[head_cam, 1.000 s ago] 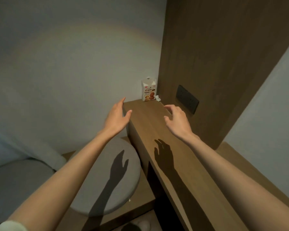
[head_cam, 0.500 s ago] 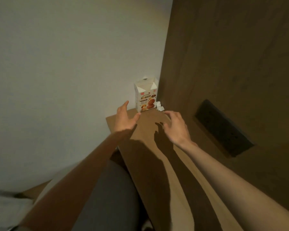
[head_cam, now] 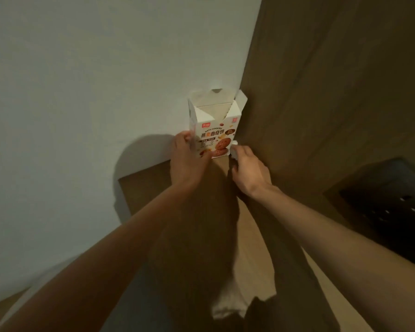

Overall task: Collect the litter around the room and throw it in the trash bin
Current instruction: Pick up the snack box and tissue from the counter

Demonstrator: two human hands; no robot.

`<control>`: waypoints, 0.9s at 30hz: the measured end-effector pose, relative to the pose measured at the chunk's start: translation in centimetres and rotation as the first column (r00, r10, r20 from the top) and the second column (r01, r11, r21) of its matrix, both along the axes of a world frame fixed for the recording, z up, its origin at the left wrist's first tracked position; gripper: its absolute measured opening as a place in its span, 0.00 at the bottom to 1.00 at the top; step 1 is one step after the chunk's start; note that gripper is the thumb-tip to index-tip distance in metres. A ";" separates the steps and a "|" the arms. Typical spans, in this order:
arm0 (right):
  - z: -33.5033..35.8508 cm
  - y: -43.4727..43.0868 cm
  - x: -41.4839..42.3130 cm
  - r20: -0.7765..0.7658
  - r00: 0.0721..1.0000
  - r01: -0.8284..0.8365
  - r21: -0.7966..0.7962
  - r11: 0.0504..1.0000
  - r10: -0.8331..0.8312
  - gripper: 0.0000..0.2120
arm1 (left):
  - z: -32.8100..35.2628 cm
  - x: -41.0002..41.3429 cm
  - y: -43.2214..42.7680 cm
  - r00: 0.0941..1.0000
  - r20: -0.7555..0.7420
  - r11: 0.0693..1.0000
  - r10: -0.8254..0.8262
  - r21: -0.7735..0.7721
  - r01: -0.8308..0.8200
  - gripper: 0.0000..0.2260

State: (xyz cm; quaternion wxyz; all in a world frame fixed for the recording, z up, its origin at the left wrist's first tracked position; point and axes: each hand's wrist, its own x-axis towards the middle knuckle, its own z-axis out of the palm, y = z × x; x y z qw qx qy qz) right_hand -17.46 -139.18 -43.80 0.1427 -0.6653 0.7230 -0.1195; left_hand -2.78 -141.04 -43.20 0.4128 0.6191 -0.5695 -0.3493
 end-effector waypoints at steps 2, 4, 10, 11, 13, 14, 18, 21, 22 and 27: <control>-0.8 -0.7 0.4 0.021 1.000 0.002 -0.029 1.000 -0.002 0.23 | -0.5 0.1 -0.3 0.999 -0.038 0.999 0.035 -0.016 -0.036 0.25; -1.4 -1.3 0.7 0.044 0.999 0.022 -0.033 0.999 -0.021 0.24 | -0.9 0.1 -0.6 0.998 -0.027 0.998 0.049 -0.032 -0.050 0.24; -2.2 -1.4 0.3 -0.031 0.999 0.025 -0.054 0.998 -0.026 0.17 | -1.2 0.6 -0.7 0.999 -0.003 0.999 0.038 -0.033 -0.038 0.22; -2.2 -1.3 0.3 -0.041 0.999 0.020 -0.062 0.998 -0.023 0.15 | -1.2 0.8 -0.5 0.999 0.003 0.999 0.038 -0.031 -0.038 0.22; -2.1 -0.7 0.2 -0.057 0.998 -0.006 -0.057 0.998 0.003 0.12 | -1.1 1.2 0.0 0.999 0.027 0.999 0.031 -0.029 -0.031 0.23; -1.9 -0.4 0.3 -0.070 0.997 -0.025 -0.046 0.999 0.022 0.12 | -0.9 1.5 0.5 0.999 0.040 0.999 0.026 -0.031 -0.024 0.23; -0.9 2.2 0.5 -0.070 0.997 -0.043 -0.024 0.999 0.041 0.11 | 0.7 2.5 2.8 0.998 0.065 0.998 0.026 -0.051 -0.022 0.23; 0.6 5.3 0.6 0.001 0.999 -0.043 -0.117 0.992 0.043 0.11 | 2.6 3.2 5.5 0.996 0.078 0.994 0.050 -0.096 -0.043 0.23; 1.3 6.5 0.7 0.031 0.998 -0.041 -0.154 0.987 0.046 0.11 | 3.3 3.3 6.6 0.996 0.058 0.993 0.061 -0.100 -0.055 0.24; 5.3 14.2 0.9 0.122 0.989 -0.052 -0.268 0.962 0.088 0.09 | 7.5 4.3 14.6 0.996 -0.017 0.991 0.089 -0.098 -0.090 0.24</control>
